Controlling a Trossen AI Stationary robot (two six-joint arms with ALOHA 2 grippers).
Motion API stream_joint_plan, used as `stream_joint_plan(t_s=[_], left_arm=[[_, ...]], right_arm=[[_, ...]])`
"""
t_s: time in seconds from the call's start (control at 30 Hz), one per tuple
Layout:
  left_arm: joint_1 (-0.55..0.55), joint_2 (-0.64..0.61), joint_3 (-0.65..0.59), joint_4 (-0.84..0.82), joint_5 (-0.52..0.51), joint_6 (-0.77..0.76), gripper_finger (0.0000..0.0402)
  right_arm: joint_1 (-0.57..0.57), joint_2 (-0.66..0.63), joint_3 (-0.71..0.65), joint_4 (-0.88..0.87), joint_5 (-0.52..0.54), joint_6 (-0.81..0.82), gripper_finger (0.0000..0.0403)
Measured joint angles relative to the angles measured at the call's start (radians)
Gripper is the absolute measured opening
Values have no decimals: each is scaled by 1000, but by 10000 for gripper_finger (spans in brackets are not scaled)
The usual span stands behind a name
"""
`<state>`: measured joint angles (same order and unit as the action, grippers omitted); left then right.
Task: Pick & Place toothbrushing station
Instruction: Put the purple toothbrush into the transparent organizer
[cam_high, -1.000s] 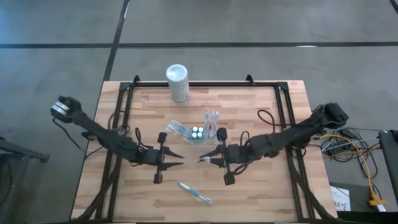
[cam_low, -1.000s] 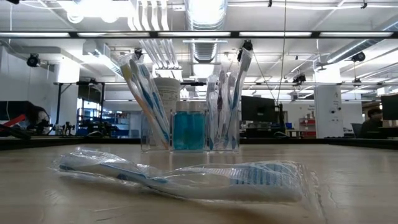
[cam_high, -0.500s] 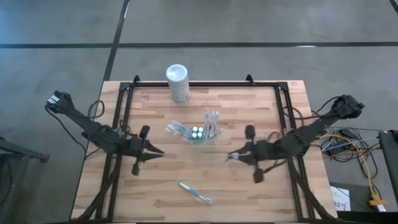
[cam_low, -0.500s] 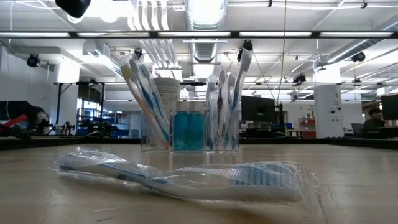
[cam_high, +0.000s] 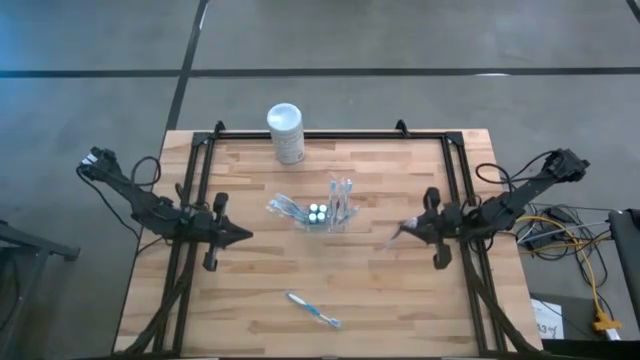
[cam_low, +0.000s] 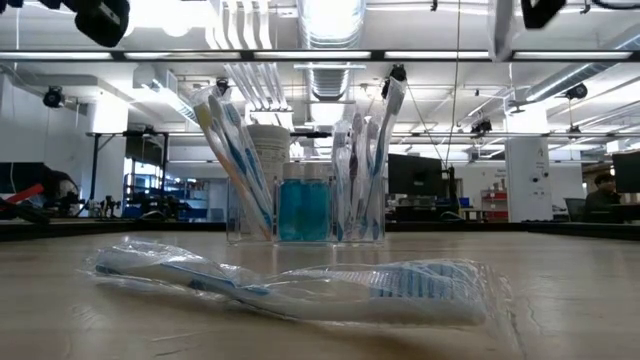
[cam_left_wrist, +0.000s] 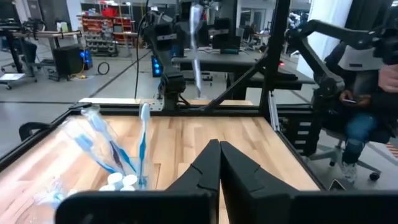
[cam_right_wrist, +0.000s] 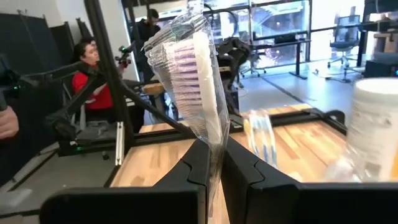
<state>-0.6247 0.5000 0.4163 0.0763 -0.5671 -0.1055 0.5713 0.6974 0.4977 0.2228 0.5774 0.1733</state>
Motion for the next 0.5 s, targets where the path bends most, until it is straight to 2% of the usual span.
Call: stream_joint_plan(t_s=[0.23,0.5], left_arm=[[0,-8,-15,0,0,0,14],[1,-8,-15,-1,0,-1,6]], right_arm=[[0,-177,-181,0,81,90,13],[0,-301,-315,86,82,92,13]])
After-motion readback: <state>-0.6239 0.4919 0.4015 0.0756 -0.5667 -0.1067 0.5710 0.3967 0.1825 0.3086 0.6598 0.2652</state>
